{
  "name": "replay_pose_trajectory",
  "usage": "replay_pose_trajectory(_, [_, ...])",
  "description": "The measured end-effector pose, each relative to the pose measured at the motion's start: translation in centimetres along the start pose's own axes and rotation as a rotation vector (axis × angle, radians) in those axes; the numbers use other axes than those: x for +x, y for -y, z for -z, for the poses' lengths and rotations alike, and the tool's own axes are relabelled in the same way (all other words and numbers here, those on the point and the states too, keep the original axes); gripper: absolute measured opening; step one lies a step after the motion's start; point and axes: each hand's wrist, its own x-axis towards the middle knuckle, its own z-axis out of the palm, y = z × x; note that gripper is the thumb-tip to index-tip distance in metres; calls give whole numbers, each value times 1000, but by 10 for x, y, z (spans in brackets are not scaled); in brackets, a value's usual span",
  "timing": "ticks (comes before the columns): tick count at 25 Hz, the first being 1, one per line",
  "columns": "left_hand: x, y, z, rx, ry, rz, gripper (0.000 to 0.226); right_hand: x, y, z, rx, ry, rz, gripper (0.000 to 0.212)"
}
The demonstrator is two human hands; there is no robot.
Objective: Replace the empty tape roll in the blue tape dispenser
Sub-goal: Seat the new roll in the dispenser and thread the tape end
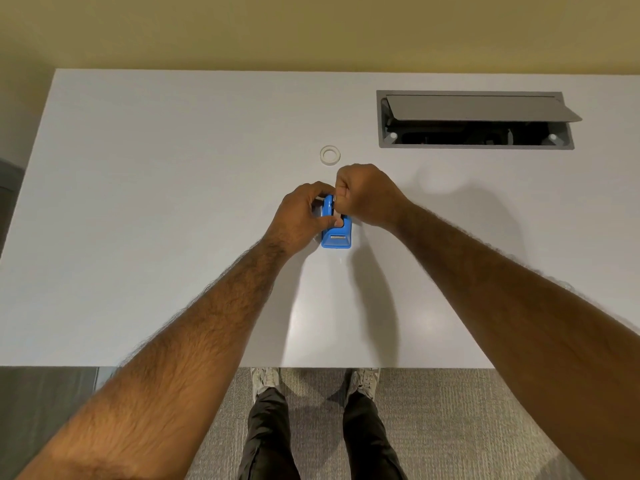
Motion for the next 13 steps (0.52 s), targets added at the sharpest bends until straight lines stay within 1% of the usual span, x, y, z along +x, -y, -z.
replay_pose_trajectory(3, [0,0,0,-5,-4,-2,50,-4,-7,6,61,40,-32,13])
replay_pose_trajectory(5, [0,0,0,-1,-6,-2,49,-3,-11,12,106,105,-117,15])
replay_pose_trajectory(7, [0,0,-1,7,-7,-7,50,-5,-12,16,135,126,-140,19])
replay_pose_trajectory(11, [-1,-1,-1,2,-6,-8,49,-12,-7,15,31,147,-79,21])
replay_pose_trajectory(13, [-1,-2,0,0,-5,-6,48,-12,-5,11,-30,120,-89,22])
